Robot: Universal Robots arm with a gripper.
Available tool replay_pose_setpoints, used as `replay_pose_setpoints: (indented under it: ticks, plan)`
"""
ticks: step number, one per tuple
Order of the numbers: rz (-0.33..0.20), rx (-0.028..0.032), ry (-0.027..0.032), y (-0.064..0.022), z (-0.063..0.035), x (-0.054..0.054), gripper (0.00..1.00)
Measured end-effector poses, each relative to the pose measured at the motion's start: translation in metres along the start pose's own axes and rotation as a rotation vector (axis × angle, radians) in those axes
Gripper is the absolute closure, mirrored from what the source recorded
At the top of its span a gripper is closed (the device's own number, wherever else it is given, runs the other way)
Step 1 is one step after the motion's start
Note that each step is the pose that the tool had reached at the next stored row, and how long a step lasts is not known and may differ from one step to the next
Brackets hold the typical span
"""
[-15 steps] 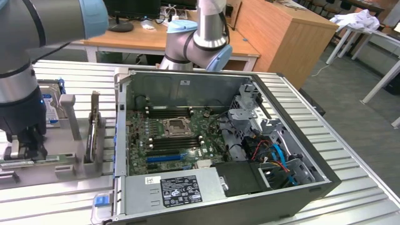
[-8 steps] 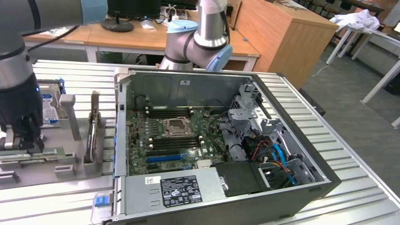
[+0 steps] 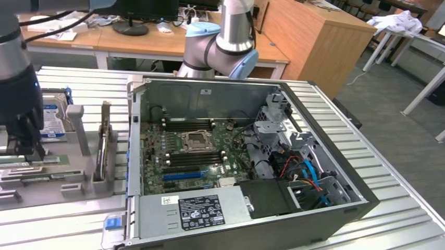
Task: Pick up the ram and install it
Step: 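Pick up the ram and move it above insertion slot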
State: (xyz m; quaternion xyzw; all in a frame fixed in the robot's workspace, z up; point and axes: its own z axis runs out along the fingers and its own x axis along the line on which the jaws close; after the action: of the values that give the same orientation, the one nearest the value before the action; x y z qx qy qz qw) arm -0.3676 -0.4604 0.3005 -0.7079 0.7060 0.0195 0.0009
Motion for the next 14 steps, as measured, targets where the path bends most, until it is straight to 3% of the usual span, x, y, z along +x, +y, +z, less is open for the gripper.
replay_pose_setpoints:
  ticks: [14]
  plan:
    - [0.0, 0.0, 0.0, 0.0012, -0.0444, -0.001, 0.88]
